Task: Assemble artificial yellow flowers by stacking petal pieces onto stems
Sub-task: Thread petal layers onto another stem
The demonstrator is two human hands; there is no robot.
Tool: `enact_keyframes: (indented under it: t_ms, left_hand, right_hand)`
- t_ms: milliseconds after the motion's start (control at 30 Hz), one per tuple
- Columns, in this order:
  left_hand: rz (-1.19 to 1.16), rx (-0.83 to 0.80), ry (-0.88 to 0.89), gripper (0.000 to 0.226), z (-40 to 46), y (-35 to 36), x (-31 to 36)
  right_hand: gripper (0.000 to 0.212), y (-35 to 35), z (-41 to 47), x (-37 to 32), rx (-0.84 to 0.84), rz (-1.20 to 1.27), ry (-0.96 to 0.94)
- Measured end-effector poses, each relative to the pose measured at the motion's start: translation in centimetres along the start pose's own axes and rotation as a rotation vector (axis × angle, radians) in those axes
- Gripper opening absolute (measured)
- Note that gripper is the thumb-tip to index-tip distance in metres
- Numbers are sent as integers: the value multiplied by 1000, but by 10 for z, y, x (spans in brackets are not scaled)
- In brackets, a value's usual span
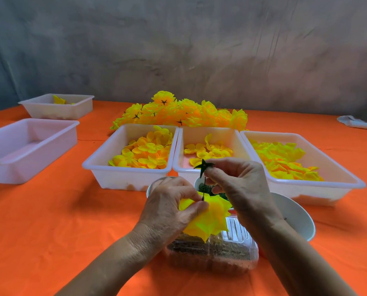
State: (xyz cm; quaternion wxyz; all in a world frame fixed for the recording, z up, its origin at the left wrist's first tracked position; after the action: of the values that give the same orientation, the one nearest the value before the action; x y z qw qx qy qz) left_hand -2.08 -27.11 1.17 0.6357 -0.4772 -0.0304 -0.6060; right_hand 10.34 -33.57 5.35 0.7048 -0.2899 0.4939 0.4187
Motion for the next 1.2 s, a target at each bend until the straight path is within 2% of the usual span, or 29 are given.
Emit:
enact_keyframes:
  t_ms: [400, 833, 933, 1100, 1200]
  left_hand:
    - [-16, 24, 10, 17, -1, 1, -2]
    - [-10, 16, -3, 21, -1, 1, -2]
    - [-14, 19, -3, 20, -1, 1, -2]
    - [-12, 22, -1, 21, -2, 1, -2]
    - [-15, 25, 3, 20, -1, 2, -2]
  right_hand:
    - [30, -3, -13, 13, -1, -28, -171]
    - [25, -5, -22, 22, 49, -118, -326]
    - [22, -5, -23, 24, 75, -180, -419]
    - [6, -8, -24, 26, 103, -439, -666]
    - [16, -10, -22, 27, 117, -558, -796]
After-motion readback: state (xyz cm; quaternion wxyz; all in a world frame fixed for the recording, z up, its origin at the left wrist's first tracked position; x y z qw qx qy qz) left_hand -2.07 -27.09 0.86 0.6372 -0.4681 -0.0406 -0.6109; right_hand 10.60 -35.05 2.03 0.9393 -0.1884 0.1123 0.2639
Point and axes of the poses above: each hand's wrist, its own z-axis towards the middle knuckle, its own y-axis out of the palm, x = y × z, the point moved 1 cm from there along z, towards the middle knuckle, and after that the axes turned 2 degrees about z, right-handed, at the moved point
